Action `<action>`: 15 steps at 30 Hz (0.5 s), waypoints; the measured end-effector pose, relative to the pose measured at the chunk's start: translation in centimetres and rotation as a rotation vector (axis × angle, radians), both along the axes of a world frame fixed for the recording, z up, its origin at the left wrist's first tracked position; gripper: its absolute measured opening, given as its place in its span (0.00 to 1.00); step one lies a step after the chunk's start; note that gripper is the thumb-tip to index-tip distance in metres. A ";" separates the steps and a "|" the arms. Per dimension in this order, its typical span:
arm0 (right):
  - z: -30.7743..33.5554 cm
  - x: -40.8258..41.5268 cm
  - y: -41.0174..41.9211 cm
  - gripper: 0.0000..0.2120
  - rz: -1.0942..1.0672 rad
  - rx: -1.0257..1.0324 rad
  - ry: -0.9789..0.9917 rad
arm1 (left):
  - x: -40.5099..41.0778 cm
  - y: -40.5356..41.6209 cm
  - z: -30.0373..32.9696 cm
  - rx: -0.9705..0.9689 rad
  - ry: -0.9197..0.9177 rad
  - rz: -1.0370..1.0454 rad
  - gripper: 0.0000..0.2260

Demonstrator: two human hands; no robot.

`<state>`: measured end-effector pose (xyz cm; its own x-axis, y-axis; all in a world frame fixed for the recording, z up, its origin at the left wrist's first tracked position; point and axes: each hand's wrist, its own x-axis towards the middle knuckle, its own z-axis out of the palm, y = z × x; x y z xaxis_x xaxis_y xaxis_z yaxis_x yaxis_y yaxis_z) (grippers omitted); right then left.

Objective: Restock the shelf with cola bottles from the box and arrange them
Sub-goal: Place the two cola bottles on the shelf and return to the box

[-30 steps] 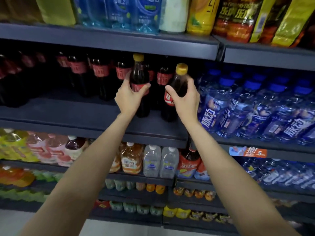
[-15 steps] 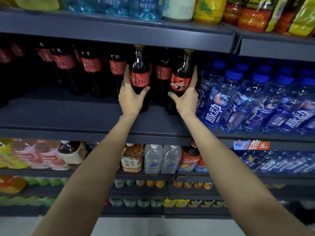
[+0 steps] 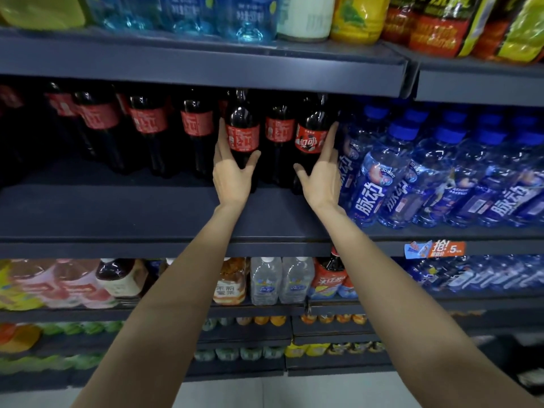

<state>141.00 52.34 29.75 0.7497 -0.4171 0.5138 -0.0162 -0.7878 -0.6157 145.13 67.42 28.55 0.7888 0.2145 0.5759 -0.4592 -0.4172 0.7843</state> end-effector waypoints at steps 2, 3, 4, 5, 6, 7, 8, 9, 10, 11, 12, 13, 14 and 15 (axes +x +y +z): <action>-0.3 -0.4 0.0 0.48 -0.009 -0.022 0.005 | -0.1 -0.1 0.0 0.015 0.030 -0.036 0.39; -0.4 -0.6 0.1 0.47 -0.006 -0.025 0.014 | -0.1 -0.1 -0.1 0.029 0.053 -0.049 0.39; -0.3 -0.9 0.1 0.46 0.002 -0.026 0.023 | -0.2 0.0 -0.1 0.046 0.084 -0.055 0.39; -0.3 -1.1 0.1 0.45 0.012 -0.028 0.030 | -0.3 0.1 -0.3 0.065 0.122 -0.054 0.39; -0.3 -1.3 0.1 0.44 0.023 -0.039 0.039 | -0.4 0.2 -0.5 0.086 0.161 -0.052 0.39; -0.3 -1.6 -0.1 0.43 0.029 -0.054 0.059 | -0.7 0.3 -0.7 0.105 0.203 -0.056 0.39; -0.3 -2.0 -0.1 0.41 0.035 -0.071 0.083 | -1.0 0.4 -1.0 0.112 0.245 -0.061 0.39; -0.4 -2.3 0.0 0.40 0.046 -0.093 0.105 | -1.4 0.7 -1.2 0.105 0.284 -0.064 0.39; -0.4 -2.7 0.0 0.39 0.059 -0.111 0.125 | -2.0 0.8 -1.3 0.092 0.319 -0.067 0.39; -0.3 -3.3 -0.1 0.37 0.075 -0.124 0.137 | -2.9 0.8 -1.1 0.075 0.342 -0.067 0.38; -0.2 -4.1 -0.2 0.35 0.097 -0.139 0.142 | -4.0 0.7 -0.9 0.058 0.348 -0.065 0.36; -0.1 -4.9 -0.4 0.33 0.121 -0.159 0.143 | -5.2 0.5 -0.5 0.043 0.344 -0.063 0.34; 0.1 -5.9 -0.6 0.31 0.139 -0.189 0.146 | -6.5 0.2 -0.2 0.038 0.338 -0.065 0.33; 0.3 -7.1 -0.9 0.28 0.150 -0.223 0.155 | -8.0 0.0 0.1 0.049 0.329 -0.072 0.30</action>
<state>133.90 51.41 30.02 0.8708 -0.1857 0.4553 0.0301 -0.9040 -0.4265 137.17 67.37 28.63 0.9462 0.1297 0.2963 -0.2147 -0.4333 0.8753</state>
